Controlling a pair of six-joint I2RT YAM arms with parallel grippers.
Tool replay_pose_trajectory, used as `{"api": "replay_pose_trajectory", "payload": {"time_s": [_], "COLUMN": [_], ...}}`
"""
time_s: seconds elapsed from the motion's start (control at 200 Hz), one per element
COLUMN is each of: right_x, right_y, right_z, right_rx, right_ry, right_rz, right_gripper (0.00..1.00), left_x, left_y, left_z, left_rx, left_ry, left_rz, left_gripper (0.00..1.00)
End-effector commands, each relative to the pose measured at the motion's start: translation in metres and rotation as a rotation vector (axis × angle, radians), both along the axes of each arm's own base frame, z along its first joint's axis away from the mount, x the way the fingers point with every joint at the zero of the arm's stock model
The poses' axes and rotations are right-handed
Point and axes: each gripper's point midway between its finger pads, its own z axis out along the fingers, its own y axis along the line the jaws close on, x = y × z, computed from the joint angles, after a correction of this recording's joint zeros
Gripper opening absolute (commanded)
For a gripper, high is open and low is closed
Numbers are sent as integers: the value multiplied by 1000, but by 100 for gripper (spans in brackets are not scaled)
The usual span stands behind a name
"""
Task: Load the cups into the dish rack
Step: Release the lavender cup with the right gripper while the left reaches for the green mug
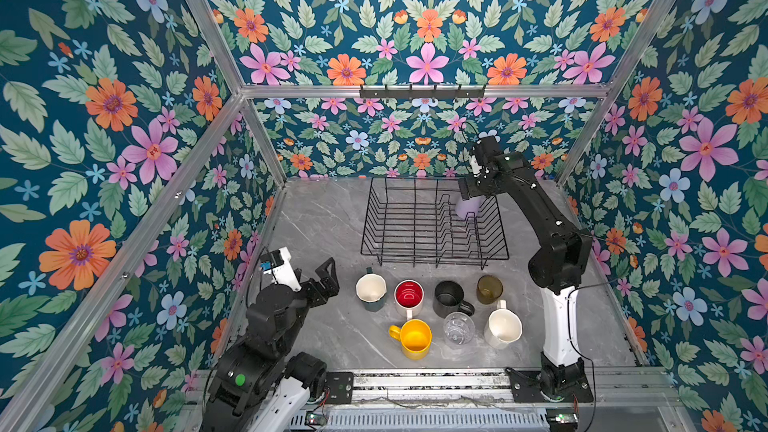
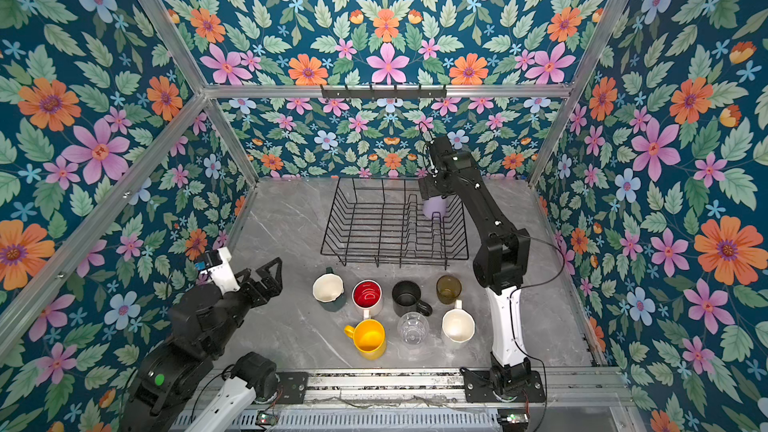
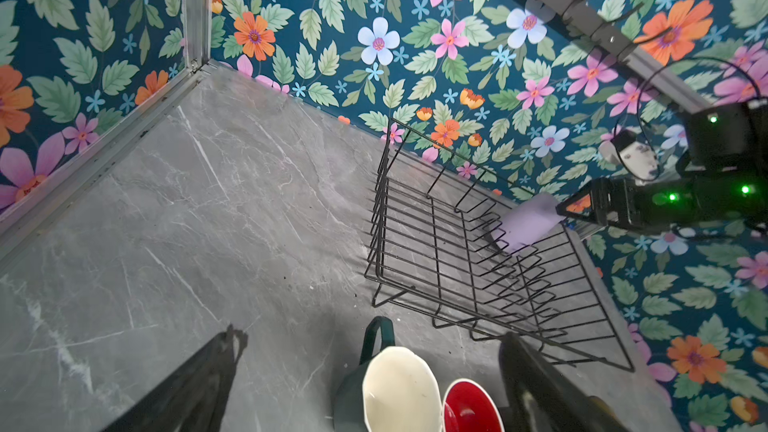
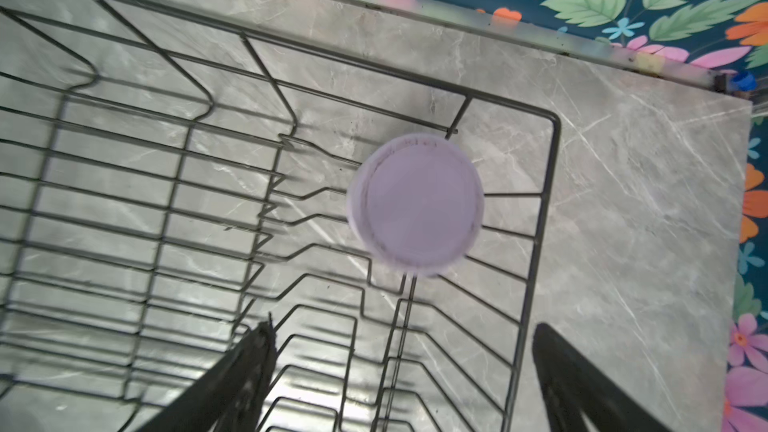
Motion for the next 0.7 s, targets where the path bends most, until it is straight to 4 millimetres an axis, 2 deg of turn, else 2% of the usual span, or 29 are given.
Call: {"api": "replay_pose_trajectory", "payload": {"time_s": [0.0,0.15,0.26,0.3,0.32,0.415,0.495,0.59,0.695], "right_x": [-5,-46,-76,-85,-93,-115,-131,-146,-159], "right_y": [16,31,36,38,36,34,29,21,14], "right_z": [27,42,46,39,50,53,50,42,34], "right_rx": [102,207,294,311,328,374,396,390,370], "right_ry": [-99,-106,-99,-88,-113,-123,-130,-125,-114], "right_rz": [2,46,60,61,65,63,53,40,35], "right_gripper": [96,96,95,95,95,95,95,95,95], "left_x": [-12,-18,-17,-16,-16,-15,-13,-16,-17], "left_y": [9,6,0,-3,-5,-17,-27,-39,-52], "left_z": [-6,-14,-23,-26,-28,-34,-44,-66,-79], "left_rx": [-32,-62,-73,-76,-77,-90,-92,-78,-92], "left_ry": [23,52,83,97,106,168,242,362,428], "left_rz": [31,9,-12,-25,-34,-75,-110,-161,-215], "left_gripper": [100,99,99,98,98,97,96,92,89]}}
